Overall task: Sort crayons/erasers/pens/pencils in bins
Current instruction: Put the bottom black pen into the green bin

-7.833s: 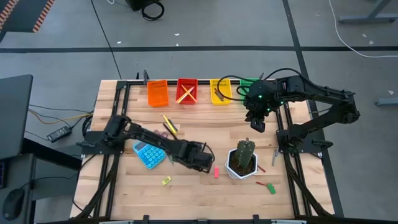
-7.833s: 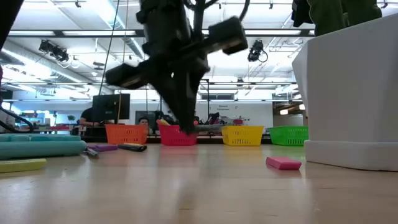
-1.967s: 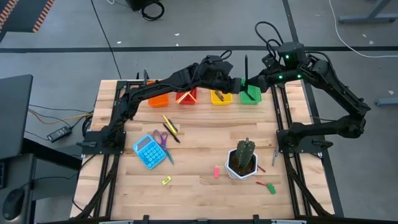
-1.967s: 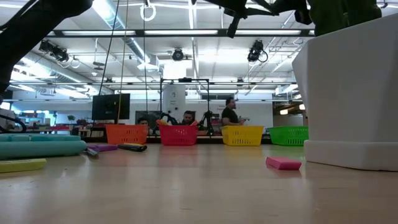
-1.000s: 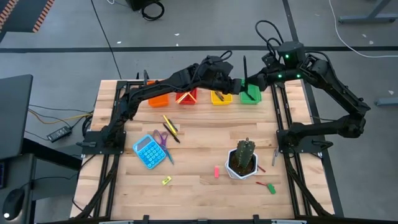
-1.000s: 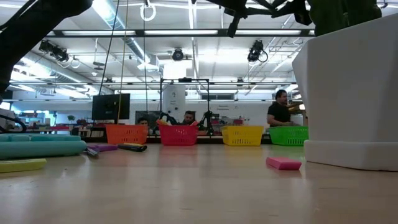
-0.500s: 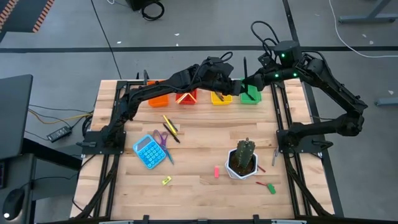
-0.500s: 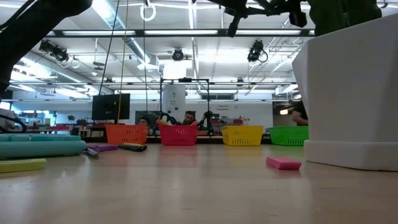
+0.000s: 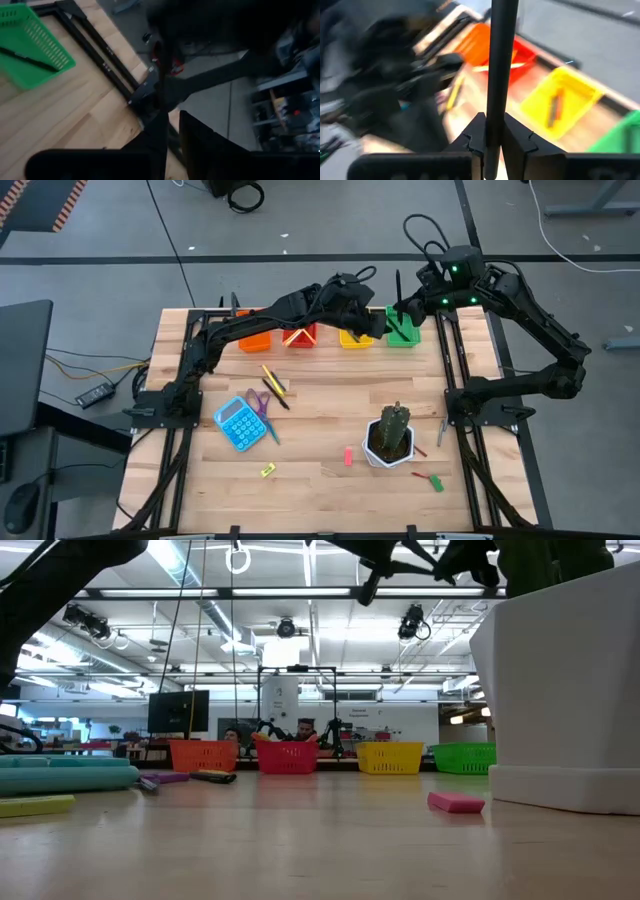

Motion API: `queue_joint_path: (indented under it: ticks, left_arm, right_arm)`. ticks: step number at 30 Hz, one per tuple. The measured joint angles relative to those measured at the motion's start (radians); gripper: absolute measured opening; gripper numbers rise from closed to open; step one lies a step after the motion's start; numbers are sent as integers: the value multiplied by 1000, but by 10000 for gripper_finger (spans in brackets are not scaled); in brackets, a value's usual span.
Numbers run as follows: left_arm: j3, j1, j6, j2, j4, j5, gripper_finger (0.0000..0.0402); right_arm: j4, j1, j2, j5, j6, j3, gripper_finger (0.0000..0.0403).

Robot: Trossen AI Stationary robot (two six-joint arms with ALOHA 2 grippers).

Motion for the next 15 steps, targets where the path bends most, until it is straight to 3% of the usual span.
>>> queue_joint_path:
  ticks: [8, 15]
  left_arm:
    - [0, 21, 125, -58, -257, -12, 85]
    - [0, 33, 205, -126, -346, -23, 83]
  right_arm:
    - [-215, 1, 27, 146, -155, 0, 44]
    - [-338, -45, 222, 211, -319, 0, 45]
